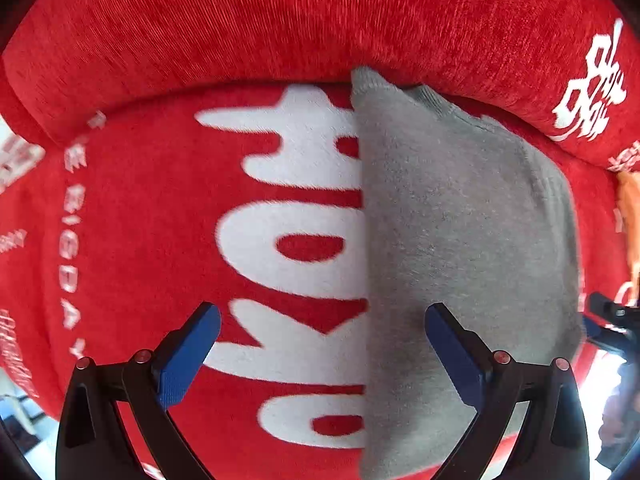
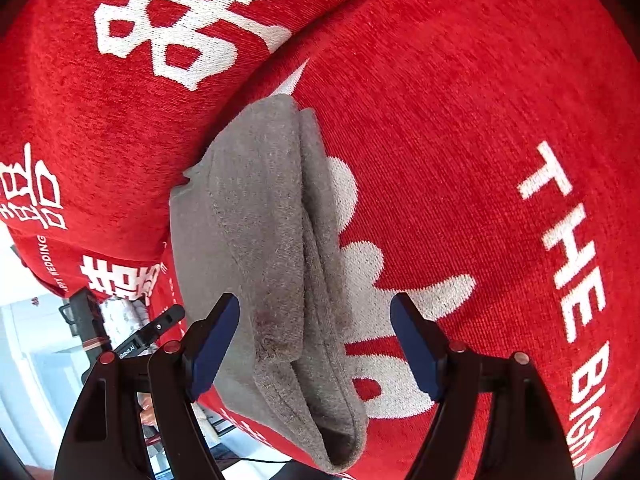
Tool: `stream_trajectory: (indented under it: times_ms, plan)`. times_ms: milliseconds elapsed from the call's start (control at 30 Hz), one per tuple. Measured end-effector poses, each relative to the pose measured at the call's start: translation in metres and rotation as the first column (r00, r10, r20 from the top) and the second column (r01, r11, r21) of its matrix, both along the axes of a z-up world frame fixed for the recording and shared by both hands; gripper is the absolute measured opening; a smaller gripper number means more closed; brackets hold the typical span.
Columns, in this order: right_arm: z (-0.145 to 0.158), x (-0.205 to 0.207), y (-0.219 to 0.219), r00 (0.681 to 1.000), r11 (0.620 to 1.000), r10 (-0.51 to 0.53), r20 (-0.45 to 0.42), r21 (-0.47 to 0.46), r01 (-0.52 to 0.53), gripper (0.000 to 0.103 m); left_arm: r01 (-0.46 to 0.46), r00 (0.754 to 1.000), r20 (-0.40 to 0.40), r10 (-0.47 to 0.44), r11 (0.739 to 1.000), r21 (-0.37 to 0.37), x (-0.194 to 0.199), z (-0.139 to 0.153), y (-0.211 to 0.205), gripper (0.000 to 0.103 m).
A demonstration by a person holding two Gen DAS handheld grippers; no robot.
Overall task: Fold small clothes
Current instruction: 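Pinch the folded sweater edge with the right gripper and tuck it under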
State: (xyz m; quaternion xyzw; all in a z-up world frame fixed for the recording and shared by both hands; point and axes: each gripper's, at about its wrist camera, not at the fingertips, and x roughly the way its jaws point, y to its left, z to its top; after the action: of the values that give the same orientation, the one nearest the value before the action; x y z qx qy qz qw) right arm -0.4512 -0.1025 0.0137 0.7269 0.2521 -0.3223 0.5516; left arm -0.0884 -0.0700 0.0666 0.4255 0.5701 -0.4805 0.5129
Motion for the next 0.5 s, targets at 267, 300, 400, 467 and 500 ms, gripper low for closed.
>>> stream_trajectory:
  times_ms: [267,300,400,467,500]
  plan:
    - [-0.014,0.003,-0.011,0.997,1.0,0.008,0.073,-0.001,-0.008,0.082,0.023,0.976,-0.216,-0.012,0.999,0.049,-0.005,-0.022,-0.015,0.102]
    - [-0.016,0.003,-0.013,0.996,1.0,0.016,0.088,-0.008,-0.016,0.082,0.029,0.972,-0.235,-0.017,0.998,0.05,-0.008,-0.026,-0.017,0.102]
    - [-0.018,0.014,-0.022,0.99,0.998,0.064,0.126,-0.031,-0.061,0.082,0.063,0.957,-0.288,-0.048,0.997,0.042,-0.018,-0.035,-0.026,0.102]
    - [-0.021,0.024,-0.028,0.981,0.994,0.104,0.165,-0.041,-0.099,0.084,0.079,0.951,-0.302,-0.064,0.996,0.035,-0.027,-0.039,-0.027,0.102]
    - [-0.022,0.029,-0.029,0.978,0.993,0.114,0.175,-0.046,-0.108,0.085,0.086,0.95,-0.304,-0.073,0.996,0.029,-0.03,-0.04,-0.029,0.102]
